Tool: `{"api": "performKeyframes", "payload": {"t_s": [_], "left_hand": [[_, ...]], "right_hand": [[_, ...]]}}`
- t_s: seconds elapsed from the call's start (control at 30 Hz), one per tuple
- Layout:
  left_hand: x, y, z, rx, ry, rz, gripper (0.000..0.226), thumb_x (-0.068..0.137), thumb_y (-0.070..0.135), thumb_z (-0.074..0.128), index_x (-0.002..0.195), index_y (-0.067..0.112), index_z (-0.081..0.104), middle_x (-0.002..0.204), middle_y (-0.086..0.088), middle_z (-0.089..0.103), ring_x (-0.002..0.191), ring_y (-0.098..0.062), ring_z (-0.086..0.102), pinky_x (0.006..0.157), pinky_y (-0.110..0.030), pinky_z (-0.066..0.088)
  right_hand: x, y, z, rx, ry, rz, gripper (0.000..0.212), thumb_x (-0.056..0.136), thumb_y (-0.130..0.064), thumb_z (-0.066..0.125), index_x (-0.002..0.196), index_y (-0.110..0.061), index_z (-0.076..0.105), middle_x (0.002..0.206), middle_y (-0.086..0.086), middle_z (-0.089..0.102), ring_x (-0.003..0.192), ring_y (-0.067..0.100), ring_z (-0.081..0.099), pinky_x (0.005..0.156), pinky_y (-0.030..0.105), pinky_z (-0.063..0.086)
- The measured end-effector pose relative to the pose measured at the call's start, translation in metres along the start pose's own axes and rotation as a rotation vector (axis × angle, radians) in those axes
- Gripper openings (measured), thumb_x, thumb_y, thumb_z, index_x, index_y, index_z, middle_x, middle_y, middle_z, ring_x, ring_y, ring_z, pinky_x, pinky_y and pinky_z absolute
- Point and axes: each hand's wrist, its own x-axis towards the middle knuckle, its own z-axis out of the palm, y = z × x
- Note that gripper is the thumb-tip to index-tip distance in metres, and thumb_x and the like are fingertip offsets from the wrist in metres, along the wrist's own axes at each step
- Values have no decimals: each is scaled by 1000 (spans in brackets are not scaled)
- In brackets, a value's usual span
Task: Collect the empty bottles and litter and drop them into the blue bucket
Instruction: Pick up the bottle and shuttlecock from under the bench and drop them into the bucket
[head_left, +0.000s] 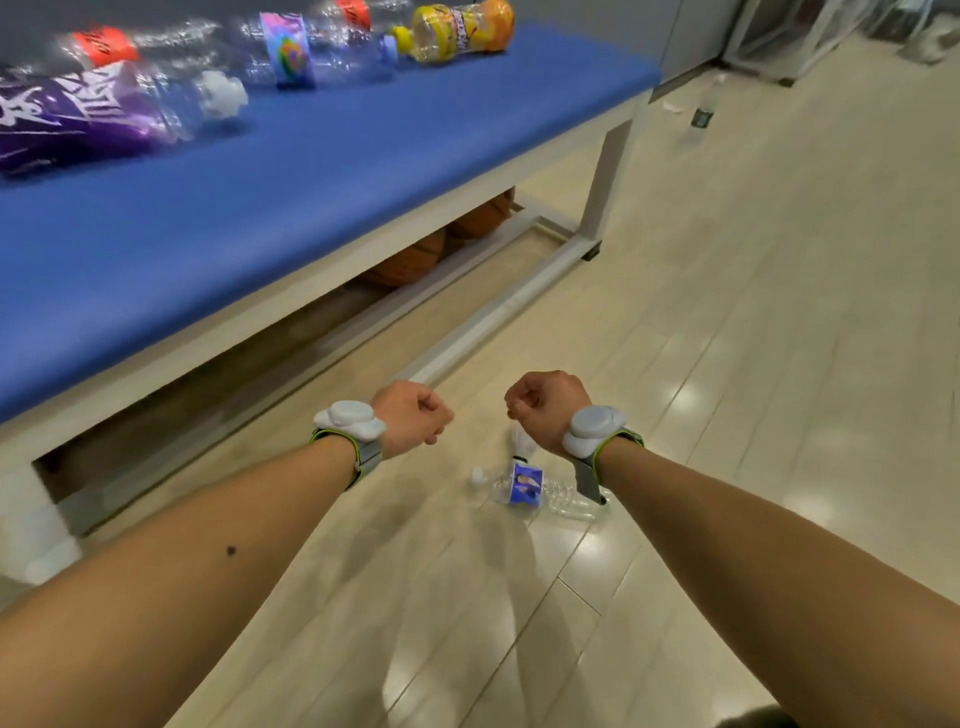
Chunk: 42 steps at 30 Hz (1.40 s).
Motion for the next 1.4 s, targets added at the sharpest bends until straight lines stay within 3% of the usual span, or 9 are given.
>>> {"api": "performKeyframes", "payload": {"t_s": [0.23, 0.37, 0.67, 0.87, 1.0, 1.07, 1.17, 1.3, 1.4], "left_hand": [[32, -2, 52, 115, -68, 33, 15, 79, 29, 67, 83, 16, 71, 81, -4, 74, 77, -18, 73, 63, -24, 53], [57, -9, 78, 165, -56, 41, 8, 74, 33, 69, 73, 26, 68, 80, 0, 73, 81, -21, 70, 75, -33, 58], [113, -19, 125, 259, -13, 94, 31, 85, 31, 64, 111, 16, 66, 114, -5, 68, 106, -24, 63, 89, -28, 47], [139, -8, 144, 510, -238, 191, 62, 95, 24, 51, 150, 12, 24, 158, -10, 21, 145, -24, 25, 114, -26, 21], [138, -9, 155, 606, -418, 181, 70, 97, 22, 47, 153, 12, 6, 162, -9, 4, 150, -22, 9, 119, -30, 11], [135, -12, 162, 611, -450, 151, 71, 96, 32, 46, 152, 12, 7, 161, -9, 9, 149, -23, 14, 120, -33, 14], [130, -11, 168, 625, -433, 133, 72, 88, 41, 47, 150, 12, 22, 155, -9, 30, 141, -25, 33, 115, -35, 28], [125, -15, 166, 661, -293, 172, 36, 88, 23, 50, 121, 11, 60, 126, -10, 61, 110, -24, 59, 81, -23, 42], [120, -18, 160, 637, -194, 164, 23, 87, 18, 52, 100, 12, 69, 106, -10, 70, 86, -23, 62, 68, -24, 42]], "right_hand": [[4, 48, 1, -78, 16, 75, 18, 84, -27, 58, 95, -22, 71, 95, 0, 73, 92, 22, 66, 83, 36, 55], [8, 78, 12, -98, 16, 128, 20, 84, -29, 59, 99, -22, 69, 97, 0, 73, 93, 22, 66, 83, 35, 55], [10, 129, 44, -147, -37, 198, 35, 83, -32, 61, 116, -18, 62, 113, 1, 68, 104, 21, 64, 90, 34, 53], [6, 142, 60, -255, -201, 270, 63, 84, -40, 61, 140, -20, 40, 137, 3, 55, 123, 23, 53, 100, 34, 46], [-5, 142, 75, -376, -337, 268, 61, 85, -42, 58, 139, -22, 37, 138, 2, 53, 122, 23, 54, 98, 32, 45], [-8, 144, 79, -414, -363, 269, 54, 86, -37, 57, 135, -21, 41, 136, 2, 53, 121, 23, 55, 98, 32, 46], [-10, 145, 79, -440, -410, 300, 67, 86, -34, 60, 144, -19, 30, 144, 4, 42, 132, 23, 45, 107, 33, 40], [-16, 146, 77, -509, -438, 289, 66, 87, -33, 60, 144, -16, 30, 145, 6, 38, 133, 23, 43, 103, 30, 39], [-22, 149, 75, -530, -431, 289, 62, 87, -32, 59, 141, -16, 33, 142, 7, 40, 131, 24, 45, 100, 31, 41]]}}
